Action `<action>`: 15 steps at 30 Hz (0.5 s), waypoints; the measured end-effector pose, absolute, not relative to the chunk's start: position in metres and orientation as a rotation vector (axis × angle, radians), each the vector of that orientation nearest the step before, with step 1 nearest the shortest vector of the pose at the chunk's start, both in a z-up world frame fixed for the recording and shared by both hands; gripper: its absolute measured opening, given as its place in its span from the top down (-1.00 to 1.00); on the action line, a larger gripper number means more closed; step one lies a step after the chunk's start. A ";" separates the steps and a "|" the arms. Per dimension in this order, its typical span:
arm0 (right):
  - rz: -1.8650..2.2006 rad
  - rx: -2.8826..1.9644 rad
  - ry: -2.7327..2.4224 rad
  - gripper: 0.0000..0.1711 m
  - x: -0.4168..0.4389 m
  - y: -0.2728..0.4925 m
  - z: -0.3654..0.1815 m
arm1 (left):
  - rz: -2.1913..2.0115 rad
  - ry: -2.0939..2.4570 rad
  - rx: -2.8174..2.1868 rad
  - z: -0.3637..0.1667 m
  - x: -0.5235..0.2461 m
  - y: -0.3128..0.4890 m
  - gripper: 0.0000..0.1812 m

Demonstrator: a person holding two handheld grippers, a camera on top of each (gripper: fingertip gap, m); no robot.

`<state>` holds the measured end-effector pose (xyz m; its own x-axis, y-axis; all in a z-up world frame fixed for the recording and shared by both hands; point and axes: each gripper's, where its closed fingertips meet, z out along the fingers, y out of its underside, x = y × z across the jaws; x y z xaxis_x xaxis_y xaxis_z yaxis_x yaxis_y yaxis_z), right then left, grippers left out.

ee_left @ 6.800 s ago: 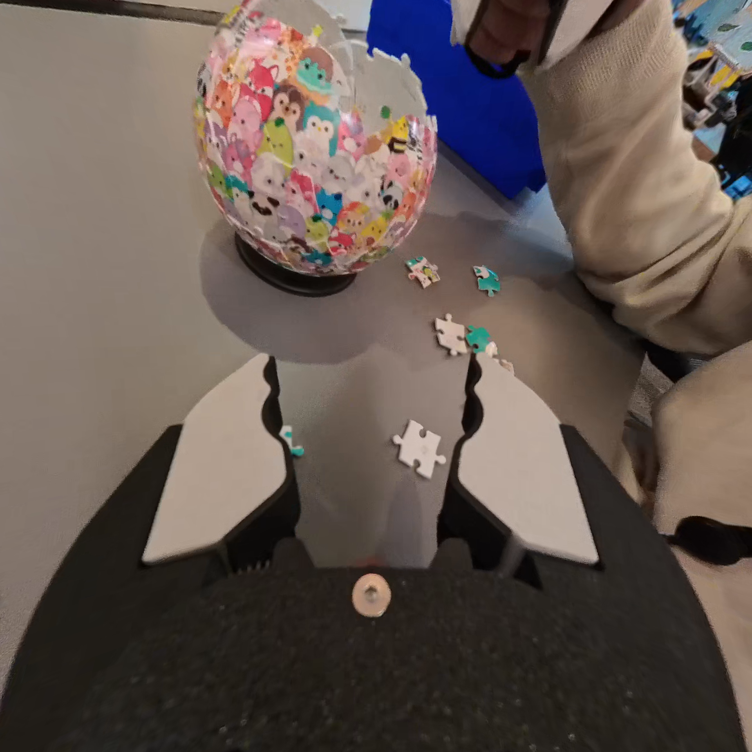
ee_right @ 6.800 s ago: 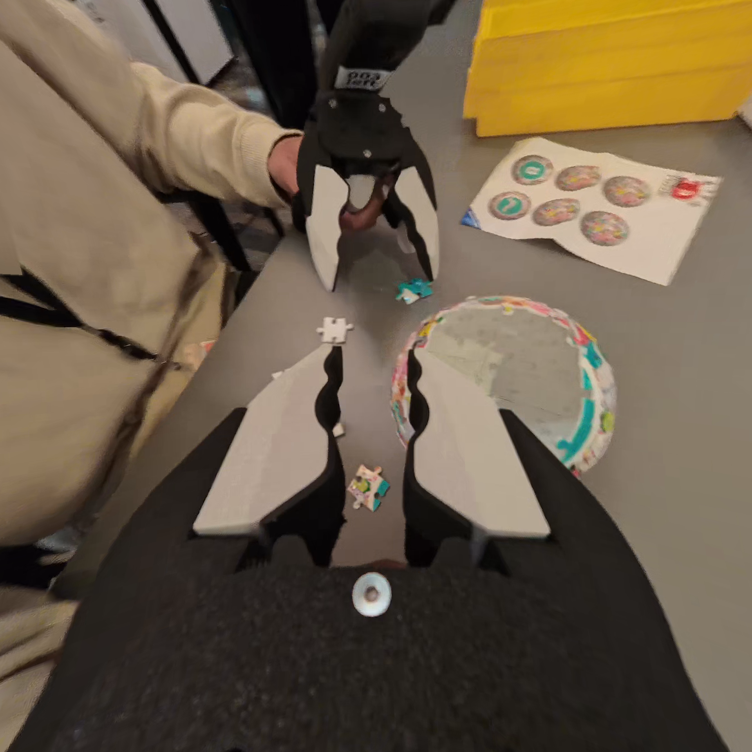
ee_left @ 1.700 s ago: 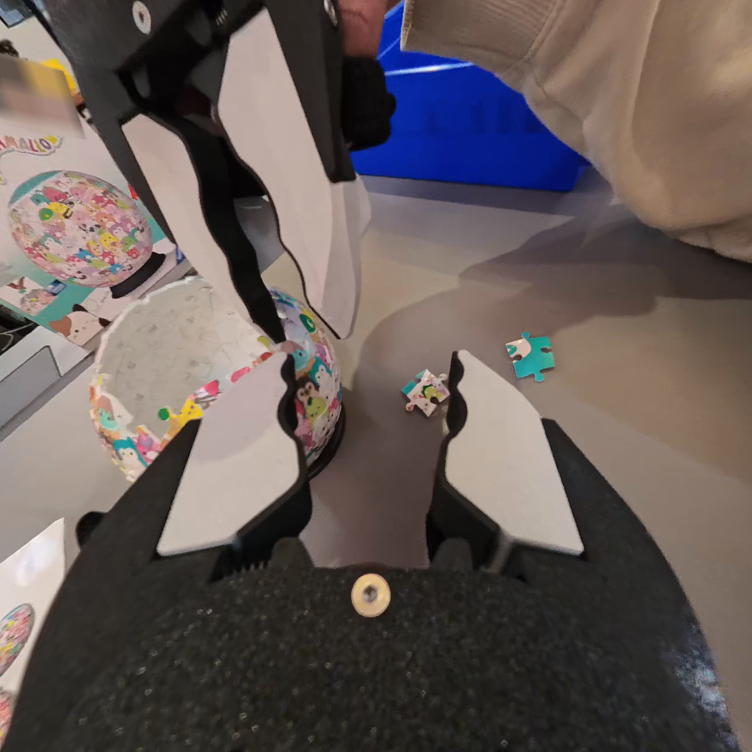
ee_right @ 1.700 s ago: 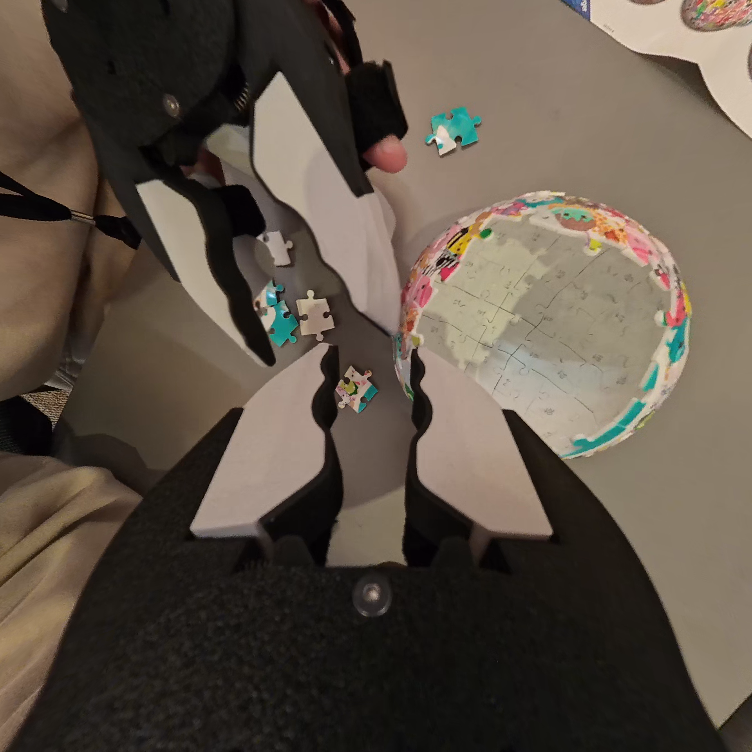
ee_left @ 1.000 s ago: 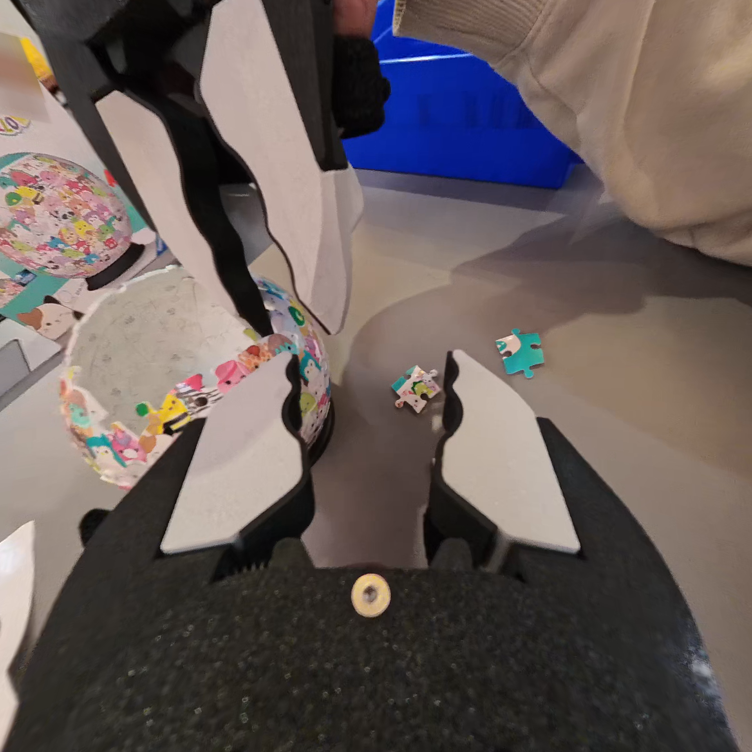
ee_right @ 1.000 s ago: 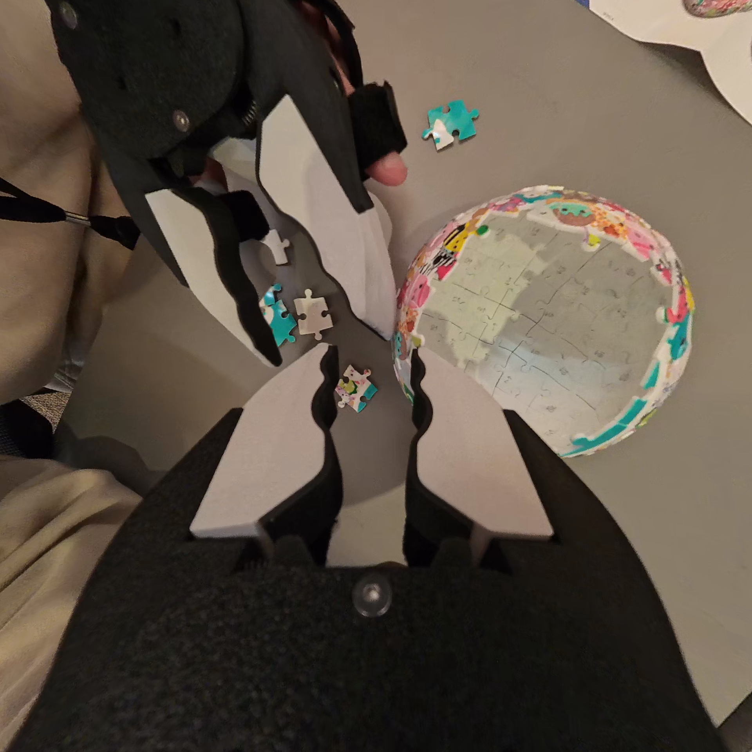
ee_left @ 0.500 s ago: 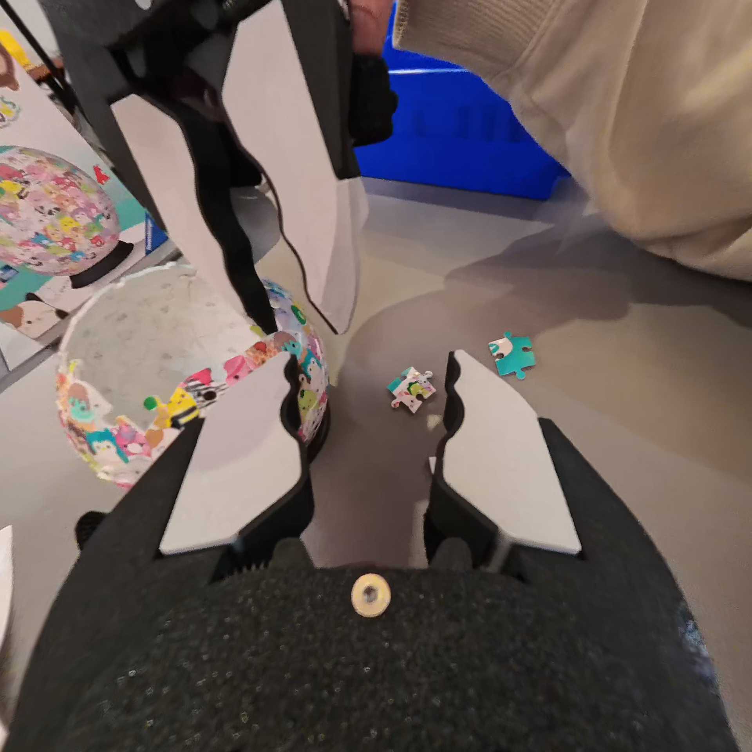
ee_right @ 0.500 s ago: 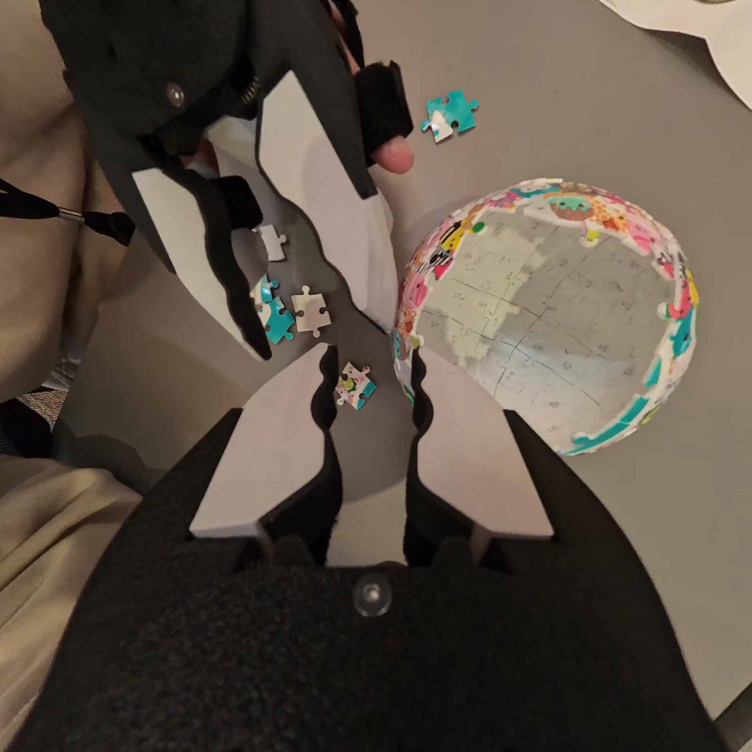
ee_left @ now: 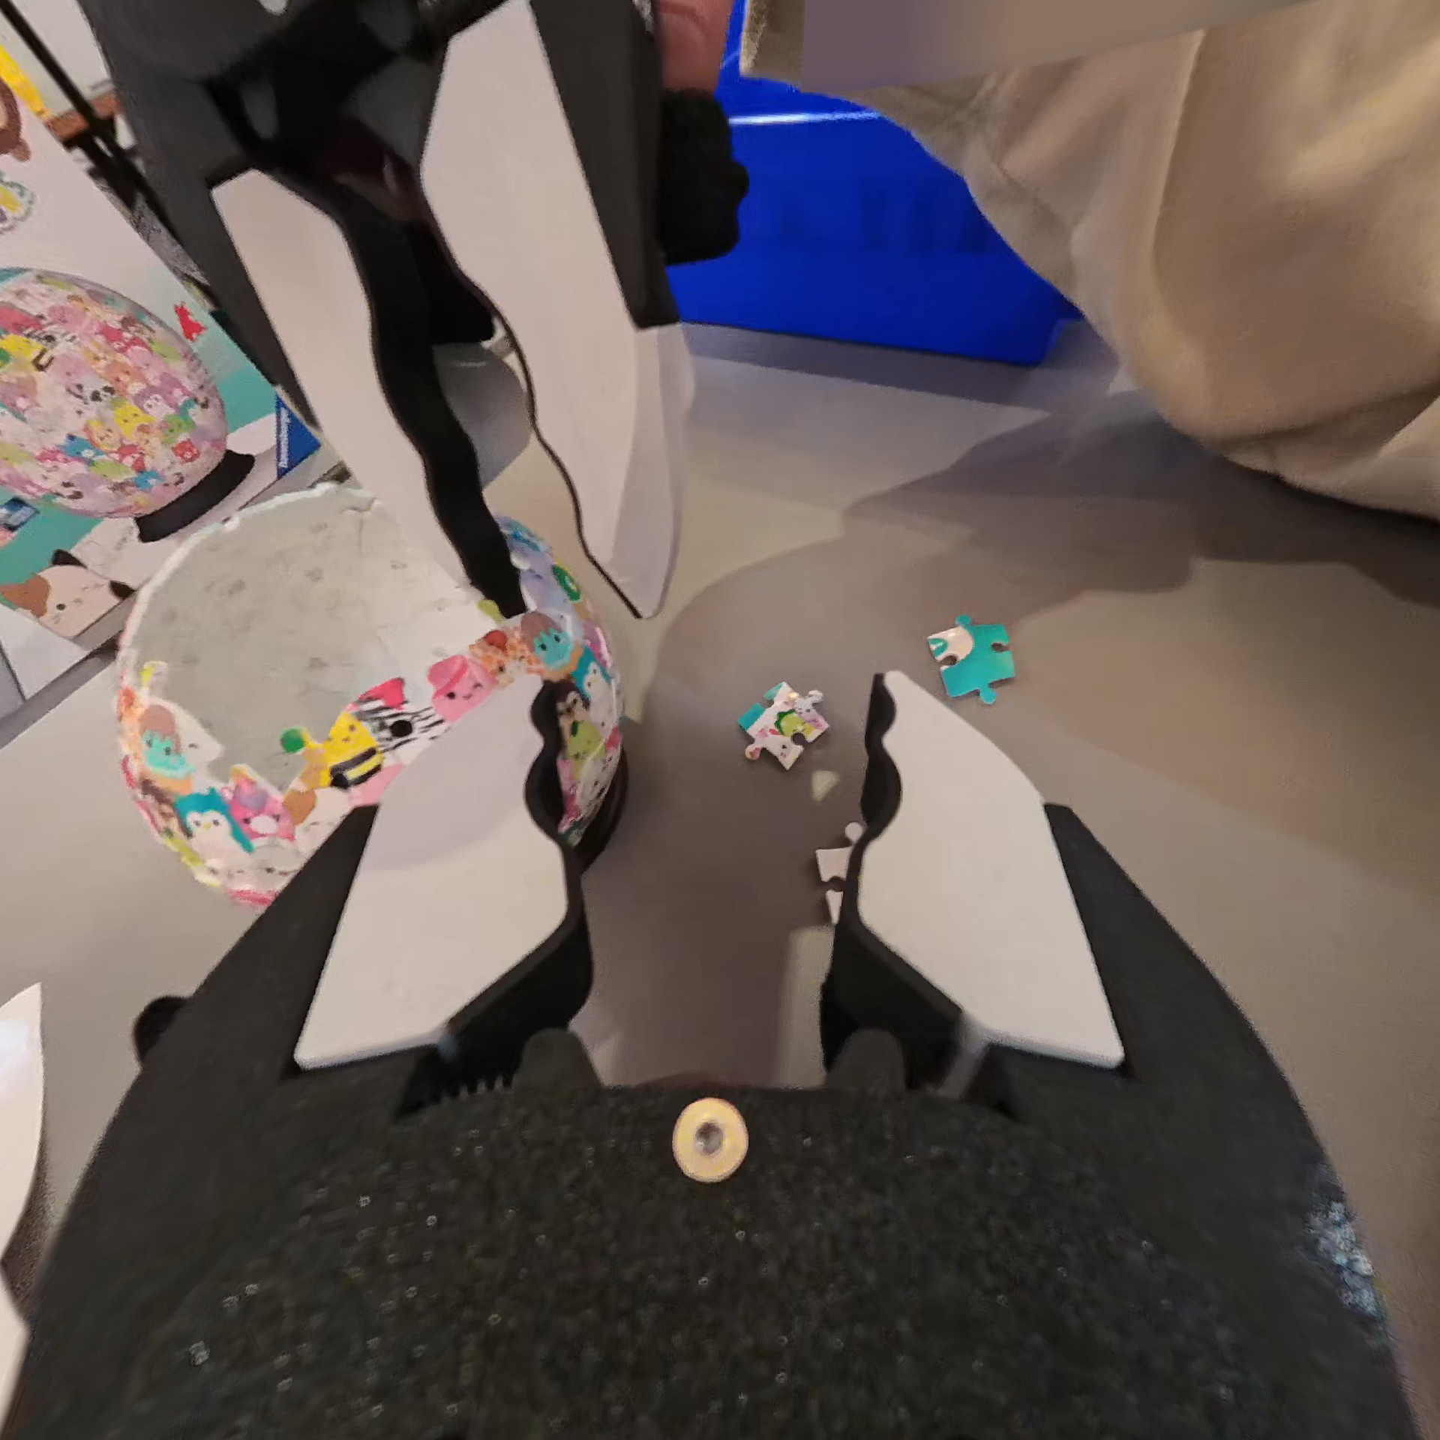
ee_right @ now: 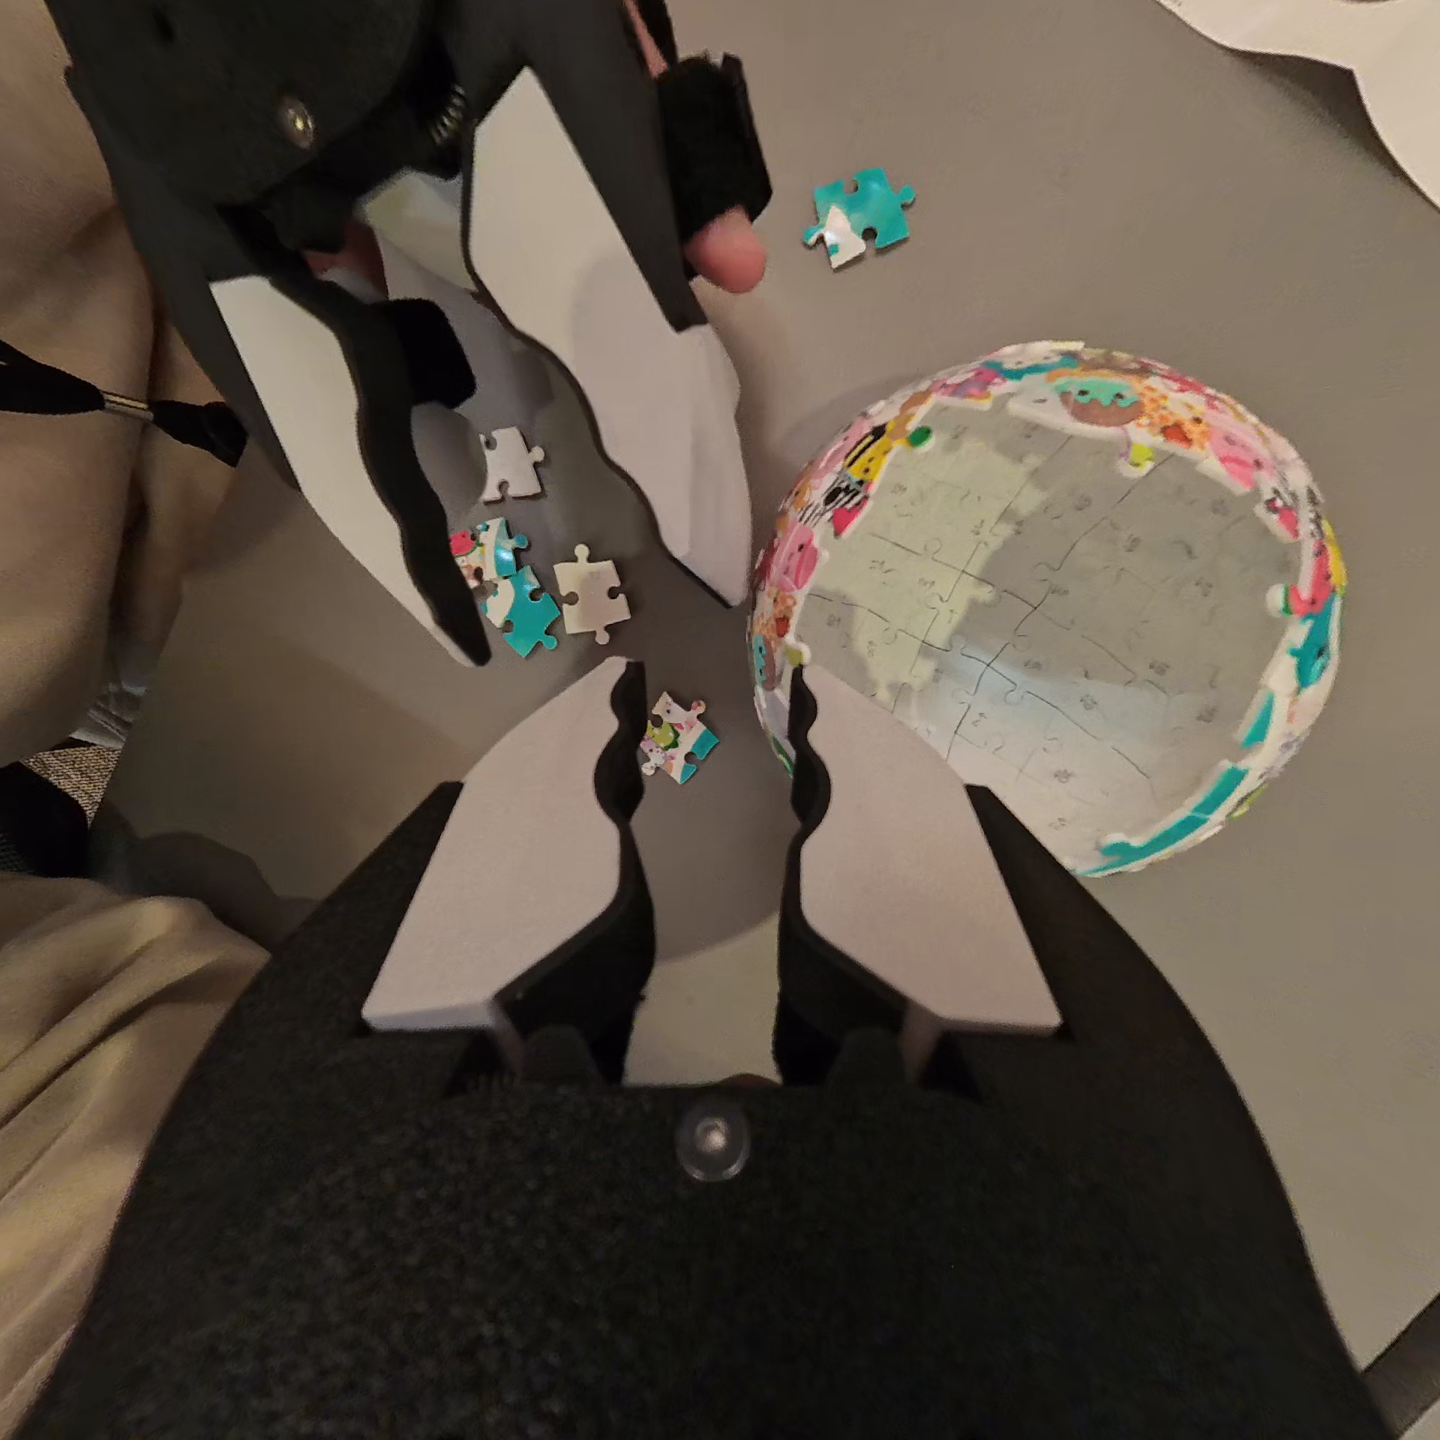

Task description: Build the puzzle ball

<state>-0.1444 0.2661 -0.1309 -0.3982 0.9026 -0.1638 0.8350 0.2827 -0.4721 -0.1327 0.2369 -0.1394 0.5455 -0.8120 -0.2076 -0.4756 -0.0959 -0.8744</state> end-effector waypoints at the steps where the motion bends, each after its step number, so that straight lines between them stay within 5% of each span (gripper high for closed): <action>1: 0.754 -1.642 -2.403 0.59 -0.144 0.266 -0.131 | -0.396 1.070 -1.750 -0.141 -0.135 0.239 0.23; 15: 0.735 -1.574 -2.284 0.44 -0.147 0.276 -0.111 | -0.341 0.995 -1.728 -0.125 -0.167 0.238 0.16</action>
